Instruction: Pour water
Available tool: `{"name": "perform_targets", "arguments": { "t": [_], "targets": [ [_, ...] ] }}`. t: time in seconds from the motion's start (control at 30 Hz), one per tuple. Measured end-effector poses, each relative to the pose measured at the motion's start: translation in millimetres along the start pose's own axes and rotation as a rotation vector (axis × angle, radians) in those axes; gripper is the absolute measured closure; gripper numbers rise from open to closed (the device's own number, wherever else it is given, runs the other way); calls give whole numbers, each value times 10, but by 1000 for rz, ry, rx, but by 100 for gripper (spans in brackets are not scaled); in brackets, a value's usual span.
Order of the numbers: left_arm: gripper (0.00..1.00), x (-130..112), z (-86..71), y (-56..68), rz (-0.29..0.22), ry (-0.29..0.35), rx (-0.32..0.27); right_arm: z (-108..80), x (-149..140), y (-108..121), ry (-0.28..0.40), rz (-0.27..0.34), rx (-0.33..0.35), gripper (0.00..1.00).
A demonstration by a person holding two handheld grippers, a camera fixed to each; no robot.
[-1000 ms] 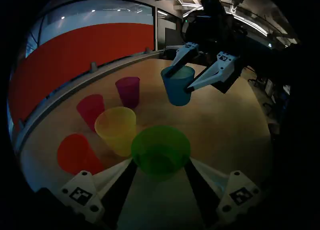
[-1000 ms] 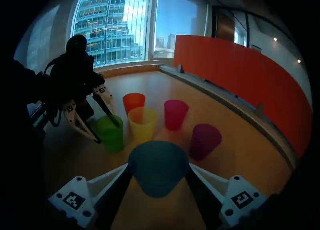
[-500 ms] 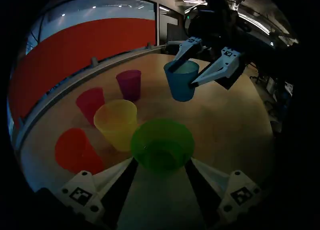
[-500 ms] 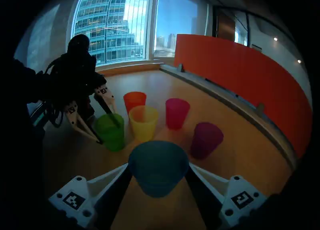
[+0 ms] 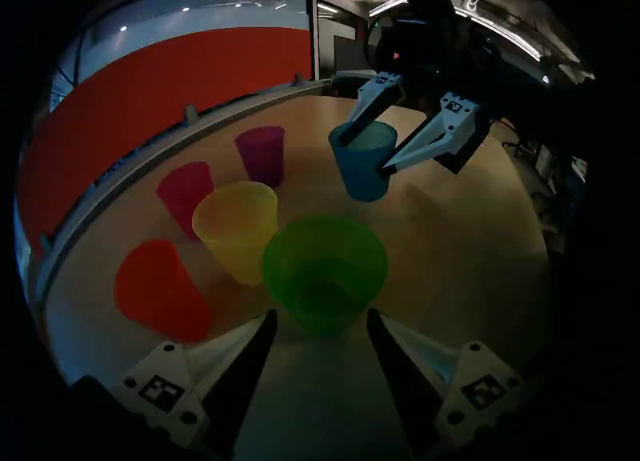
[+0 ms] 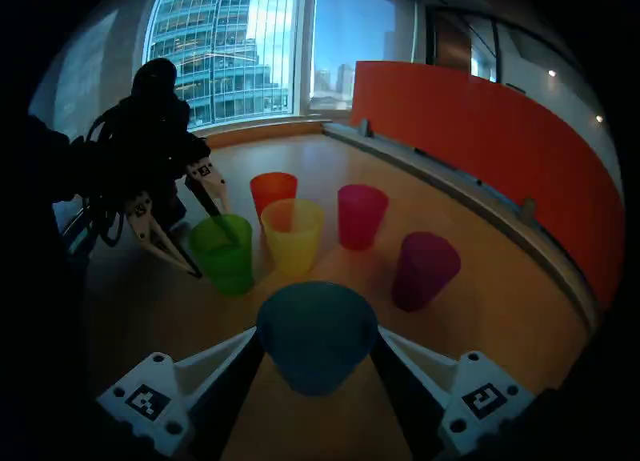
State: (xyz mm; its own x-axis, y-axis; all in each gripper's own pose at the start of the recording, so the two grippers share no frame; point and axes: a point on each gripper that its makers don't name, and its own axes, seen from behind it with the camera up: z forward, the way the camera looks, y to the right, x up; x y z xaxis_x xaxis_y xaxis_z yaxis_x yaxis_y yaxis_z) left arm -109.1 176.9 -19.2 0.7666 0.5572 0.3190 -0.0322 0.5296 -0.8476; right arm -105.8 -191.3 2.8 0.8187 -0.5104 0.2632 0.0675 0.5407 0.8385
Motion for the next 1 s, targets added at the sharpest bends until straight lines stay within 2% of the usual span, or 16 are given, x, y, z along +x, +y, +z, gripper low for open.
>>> {"name": "perform_targets", "arguments": {
  "t": [0.5, 0.7, 1.0],
  "targets": [
    [18, -117, -213, -26, -35, 16, 29, 114, -139, -136, -12, 11, 12, 9],
    [18, -122, -286, -54, -60, 31, 44, 108, -151, -138, -12, 22, 8, 9],
    [17, -97, -327, -53, -65, 41, 52, 66, -216, -146, -21, 22, -5, 9]
  ]
}}
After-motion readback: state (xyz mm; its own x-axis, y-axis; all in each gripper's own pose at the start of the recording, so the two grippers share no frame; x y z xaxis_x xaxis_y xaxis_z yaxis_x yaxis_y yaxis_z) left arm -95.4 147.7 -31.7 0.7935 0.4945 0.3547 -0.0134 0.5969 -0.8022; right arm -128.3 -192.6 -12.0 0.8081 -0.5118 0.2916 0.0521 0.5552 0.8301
